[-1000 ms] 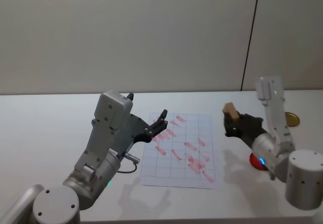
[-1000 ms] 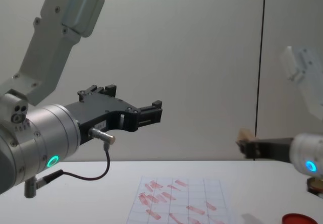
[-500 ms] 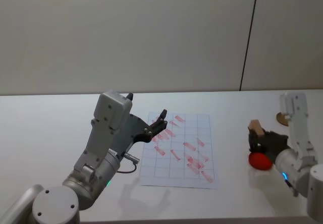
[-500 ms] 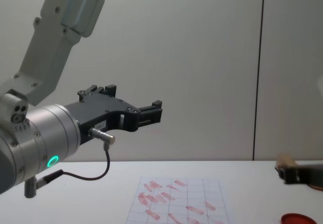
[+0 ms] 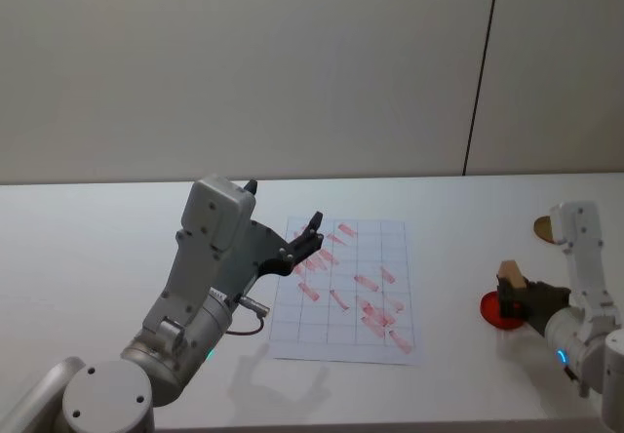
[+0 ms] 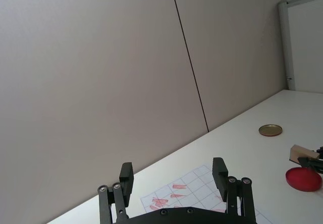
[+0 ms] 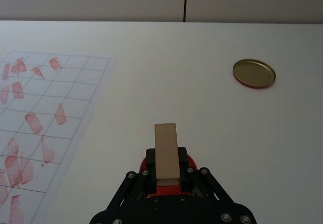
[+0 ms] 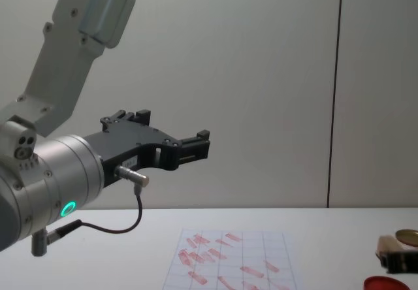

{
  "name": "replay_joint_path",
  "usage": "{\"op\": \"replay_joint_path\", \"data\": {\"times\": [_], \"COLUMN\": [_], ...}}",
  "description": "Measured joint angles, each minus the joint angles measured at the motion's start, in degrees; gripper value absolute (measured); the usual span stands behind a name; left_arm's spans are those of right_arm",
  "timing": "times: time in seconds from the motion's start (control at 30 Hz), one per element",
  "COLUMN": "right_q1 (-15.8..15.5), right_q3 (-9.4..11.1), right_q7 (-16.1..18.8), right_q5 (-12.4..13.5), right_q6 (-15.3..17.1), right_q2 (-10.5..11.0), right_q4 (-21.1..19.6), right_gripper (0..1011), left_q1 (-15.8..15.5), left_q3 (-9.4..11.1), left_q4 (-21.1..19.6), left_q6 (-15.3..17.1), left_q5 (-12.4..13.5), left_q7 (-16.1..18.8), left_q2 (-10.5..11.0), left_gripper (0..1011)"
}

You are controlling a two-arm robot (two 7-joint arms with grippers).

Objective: Use the one hand to pick up the stamp and affix it onto the A4 paper.

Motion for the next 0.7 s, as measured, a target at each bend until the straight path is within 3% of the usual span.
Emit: {"op": "replay_joint_path", "data": {"times": [0.47, 0.7], "right_q1": [3.12, 3.71], "right_q3": [0.12, 0.08], "right_q7": [1.62, 2.17], "right_q5": [-0.04, -0.12], "right_q6": [-1.27, -1.46], "right_q2": [-0.86, -1.07], "right_q4": [7.56, 8.95], "right_gripper": [233, 449], "left_q1": [0.00, 0.00], "left_q3": [0.00, 0.00], "left_q4": [0.00, 0.00], "left_q6": [0.00, 0.00], "left_q5": [0.00, 0.00], "left_q7": [0.00, 0.00], "left_q2": [0.00, 0.00], "left_gripper": [993, 993]}}
